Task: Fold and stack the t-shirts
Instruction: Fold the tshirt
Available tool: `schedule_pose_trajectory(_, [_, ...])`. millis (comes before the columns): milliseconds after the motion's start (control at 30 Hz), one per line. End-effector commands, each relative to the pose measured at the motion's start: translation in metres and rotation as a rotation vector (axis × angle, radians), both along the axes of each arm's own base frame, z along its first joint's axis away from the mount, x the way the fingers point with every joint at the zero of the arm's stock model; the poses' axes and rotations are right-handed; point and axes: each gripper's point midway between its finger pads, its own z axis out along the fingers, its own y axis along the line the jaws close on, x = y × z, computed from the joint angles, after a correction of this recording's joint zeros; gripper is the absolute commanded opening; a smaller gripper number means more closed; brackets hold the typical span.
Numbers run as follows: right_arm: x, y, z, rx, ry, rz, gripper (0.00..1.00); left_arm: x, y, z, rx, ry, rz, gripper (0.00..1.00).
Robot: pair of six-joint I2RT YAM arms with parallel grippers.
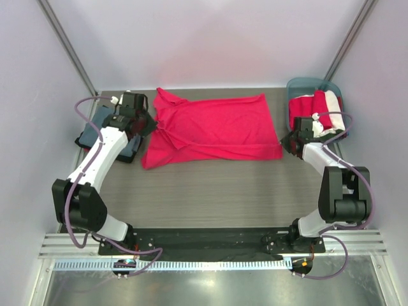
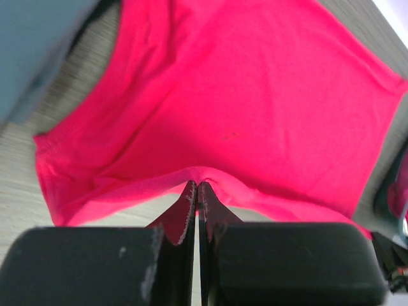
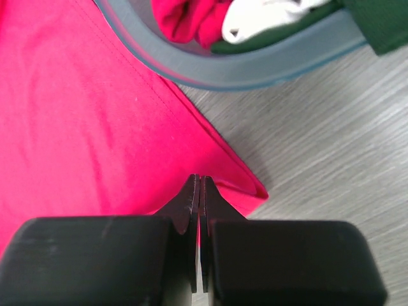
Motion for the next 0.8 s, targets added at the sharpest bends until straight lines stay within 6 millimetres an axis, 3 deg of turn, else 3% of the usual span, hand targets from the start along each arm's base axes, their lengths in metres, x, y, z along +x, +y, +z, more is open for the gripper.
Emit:
schedule_pose_trajectory(0, [0.023, -0.008, 0.021, -0.040, -0.055, -0.033, 0.01, 0.023, 0.012, 0.023, -0.019, -0.088, 0.011, 0.00])
schedule_pose_trajectory(133, [0.037, -0.009, 0.025, -0.042, -0.061, -0.035, 0.01, 0.041, 0.006, 0.024, -0.026, -0.095, -0.013, 0.00])
schedule_pose_trajectory(267, [0.048, -0.010, 0.024, -0.044, -0.053, -0.037, 0.01, 0.056, -0.002, 0.008, -0.025, -0.055, -0.041, 0.00])
schedule_pose_trajectory(467, [0.060, -0.007, 0.024, -0.044, -0.052, -0.032, 0.01, 0.076, -0.002, 0.007, 0.000, -0.058, -0.053, 0.00])
schedule_pose_trajectory(767, [0.079, 0.000, 0.022, -0.044, -0.049, -0.019, 0.01, 0.092, 0.002, -0.010, 0.048, -0.006, -0.040, 0.00])
